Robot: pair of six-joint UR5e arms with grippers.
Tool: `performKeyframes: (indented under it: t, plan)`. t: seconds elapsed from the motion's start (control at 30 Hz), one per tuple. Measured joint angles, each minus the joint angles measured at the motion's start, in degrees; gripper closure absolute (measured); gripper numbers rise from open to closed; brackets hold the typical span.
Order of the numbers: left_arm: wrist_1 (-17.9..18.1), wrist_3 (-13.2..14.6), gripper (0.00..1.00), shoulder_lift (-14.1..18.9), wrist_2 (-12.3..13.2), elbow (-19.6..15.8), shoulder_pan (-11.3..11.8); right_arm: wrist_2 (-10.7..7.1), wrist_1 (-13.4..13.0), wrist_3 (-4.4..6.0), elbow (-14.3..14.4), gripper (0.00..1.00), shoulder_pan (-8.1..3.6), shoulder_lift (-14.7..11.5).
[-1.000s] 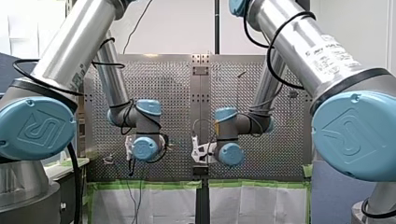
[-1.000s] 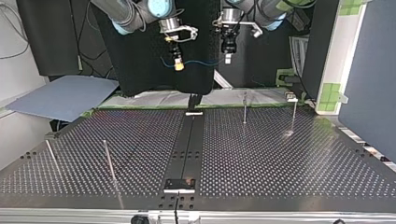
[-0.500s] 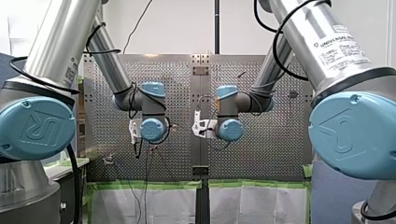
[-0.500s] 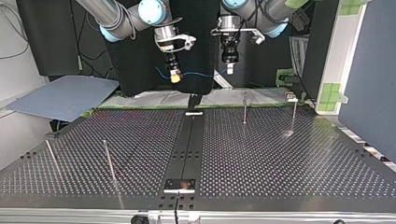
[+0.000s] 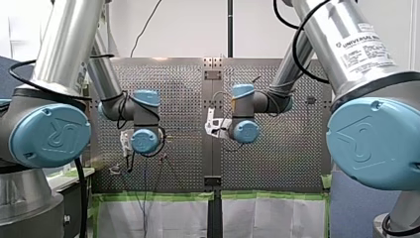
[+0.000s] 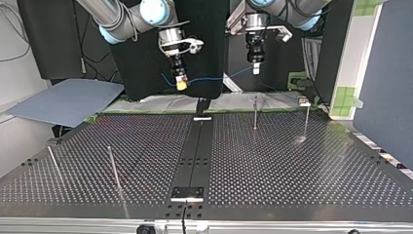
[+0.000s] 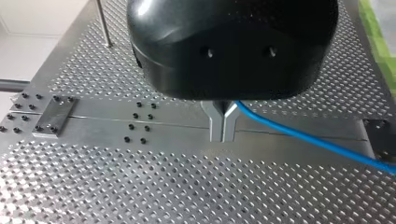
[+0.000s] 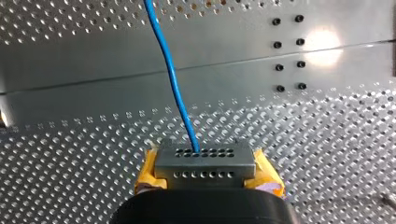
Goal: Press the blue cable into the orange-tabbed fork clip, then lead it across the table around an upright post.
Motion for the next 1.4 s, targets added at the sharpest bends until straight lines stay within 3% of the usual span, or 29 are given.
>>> performKeyframes:
  t: [0.2,0.4,0.67,1.03,1.4]
  plan:
    - [2.99,0.4,1.0,-2.76,3.4,-1.99,3.4,-0.82,-2.65,0.01,-0.03,1.0,0.4,3.05]
    - [6.27,0.23,1.0,-6.31,7.0,-0.41,6.86,-1.27,-4.93,0.11,-0.04,1.0,0.58,6.03]
    - [5.99,0.07,1.0,-10.39,9.43,1.59,8.39,-1.37,-7.62,0.89,-1.29,1.0,0.62,10.34]
    - [5.96,0.35,1.0,-16.25,9.95,3.72,10.39,-2.53,-7.46,1.36,-5.4,1.0,1.01,16.33]
    - [4.26,0.46,1.0,-22.12,11.65,7.78,13.38,-4.04,-5.01,1.48,-11.37,1.0,1.37,22.36]
